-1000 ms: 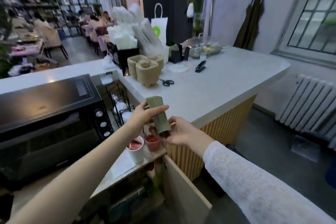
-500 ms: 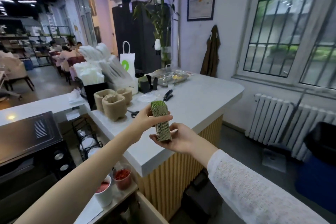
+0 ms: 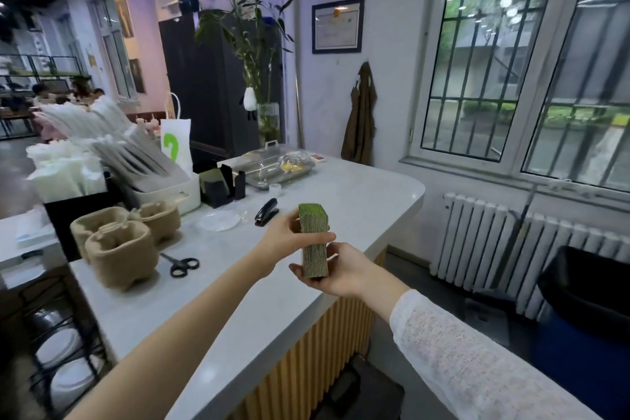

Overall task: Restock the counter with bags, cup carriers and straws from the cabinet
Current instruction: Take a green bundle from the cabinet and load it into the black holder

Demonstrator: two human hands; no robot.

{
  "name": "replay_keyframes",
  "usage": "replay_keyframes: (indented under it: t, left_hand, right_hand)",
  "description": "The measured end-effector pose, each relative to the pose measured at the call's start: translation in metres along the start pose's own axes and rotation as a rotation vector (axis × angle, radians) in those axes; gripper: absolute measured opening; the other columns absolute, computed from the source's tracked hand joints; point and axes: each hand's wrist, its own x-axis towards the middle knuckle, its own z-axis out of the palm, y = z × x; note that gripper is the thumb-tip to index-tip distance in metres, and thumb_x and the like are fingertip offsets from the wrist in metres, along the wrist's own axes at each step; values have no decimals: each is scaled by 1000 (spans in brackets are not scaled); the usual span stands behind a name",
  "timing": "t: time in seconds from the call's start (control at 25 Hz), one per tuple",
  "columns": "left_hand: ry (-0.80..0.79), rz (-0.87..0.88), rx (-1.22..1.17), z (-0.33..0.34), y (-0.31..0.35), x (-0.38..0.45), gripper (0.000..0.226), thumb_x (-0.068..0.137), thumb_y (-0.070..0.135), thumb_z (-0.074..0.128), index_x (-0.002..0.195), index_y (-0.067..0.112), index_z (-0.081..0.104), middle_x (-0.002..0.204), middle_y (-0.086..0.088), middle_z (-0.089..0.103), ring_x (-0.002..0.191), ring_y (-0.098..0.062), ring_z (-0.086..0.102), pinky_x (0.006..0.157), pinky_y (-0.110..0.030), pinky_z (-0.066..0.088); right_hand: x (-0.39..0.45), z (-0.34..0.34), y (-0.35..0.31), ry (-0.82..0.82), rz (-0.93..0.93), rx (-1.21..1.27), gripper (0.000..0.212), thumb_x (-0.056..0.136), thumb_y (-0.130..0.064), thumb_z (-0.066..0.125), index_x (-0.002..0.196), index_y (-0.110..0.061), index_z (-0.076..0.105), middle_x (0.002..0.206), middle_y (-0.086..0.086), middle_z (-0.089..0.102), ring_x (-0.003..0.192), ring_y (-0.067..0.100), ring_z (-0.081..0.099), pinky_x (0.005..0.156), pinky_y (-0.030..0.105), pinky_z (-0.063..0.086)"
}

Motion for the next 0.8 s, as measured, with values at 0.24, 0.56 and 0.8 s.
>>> replay_keyframes:
  t: [0.24,0.56,0.8]
  left_hand:
    - [-33,-31,-28,29,-20,76,45,66,29,87,105,20,66,103,0,74,100,-16,70,94,-41,54]
    - [54,-80,-48,48,-47,157,47,66,31,86,107,24,64,104,3,74,102,-14,69,94,-38,54]
    - [213,-142,-65,42,-54,218,47,71,30,84,112,19,64,105,8,74,102,-9,68,90,-27,51]
  right_hand:
    - [39,-37,-58,51,8,7,31,98,-10,27,110,6,50,106,25,51,104,39,50,82,42,49]
    - [109,-73,-133,16,92,-49,25,98,-11,32,113,2,48,104,22,52,103,37,51,73,41,55]
    - [173,-74,-196,-65,203,-141,29,92,-5,28,110,7,48,102,23,52,94,37,52,75,40,48]
